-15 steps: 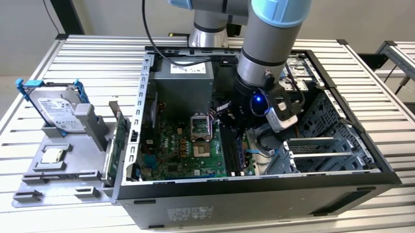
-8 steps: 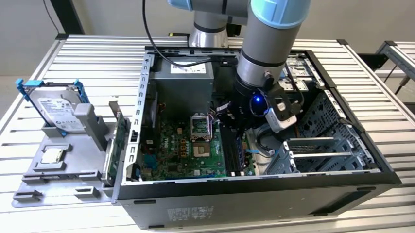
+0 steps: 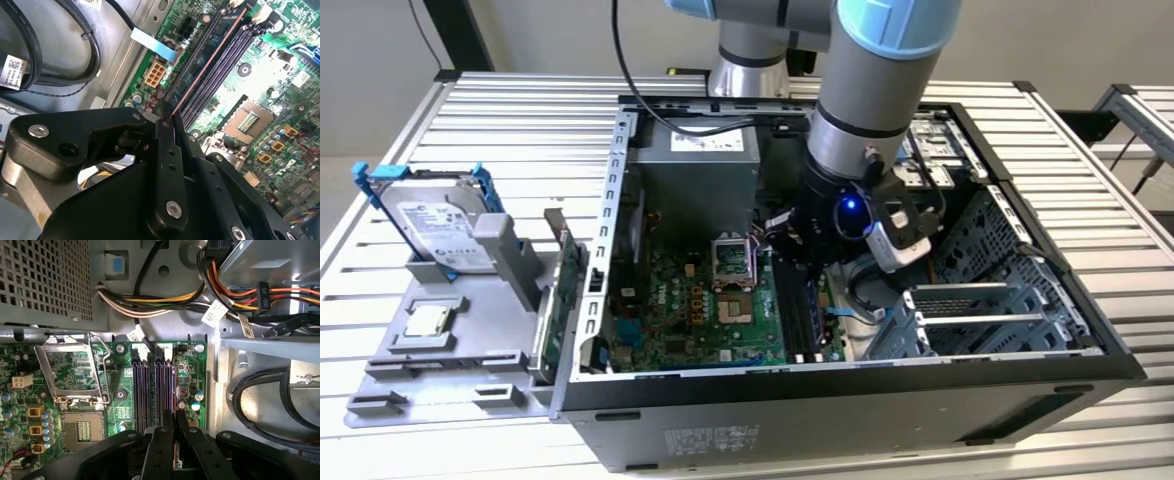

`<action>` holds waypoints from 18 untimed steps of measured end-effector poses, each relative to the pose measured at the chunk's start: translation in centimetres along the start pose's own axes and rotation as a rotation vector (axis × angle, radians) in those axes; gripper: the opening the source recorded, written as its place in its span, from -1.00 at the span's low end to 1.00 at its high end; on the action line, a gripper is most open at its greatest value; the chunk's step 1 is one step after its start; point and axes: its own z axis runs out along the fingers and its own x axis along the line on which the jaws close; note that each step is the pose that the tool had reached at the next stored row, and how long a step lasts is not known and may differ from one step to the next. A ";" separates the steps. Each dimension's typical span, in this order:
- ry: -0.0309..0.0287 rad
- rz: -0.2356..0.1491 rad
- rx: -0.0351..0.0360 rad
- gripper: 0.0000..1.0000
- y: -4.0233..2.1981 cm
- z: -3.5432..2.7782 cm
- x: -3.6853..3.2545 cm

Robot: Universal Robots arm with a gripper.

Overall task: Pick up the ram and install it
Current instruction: 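Insert the ram into the slot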

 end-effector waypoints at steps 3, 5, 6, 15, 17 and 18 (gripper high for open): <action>0.0000 -0.006 -0.0051 -1.00 -0.09 -0.02 0.01; -0.0001 -0.011 -0.0076 -1.00 -0.17 -0.06 0.01; -0.0002 -0.014 -0.0078 -1.00 -0.22 -0.07 0.01; -0.0011 -0.041 -0.0076 -1.00 -0.36 -0.14 0.13; -0.0011 -0.042 -0.0074 -1.00 -0.36 -0.05 0.13; -0.0011 -0.042 -0.0071 -1.00 -0.36 -0.02 0.13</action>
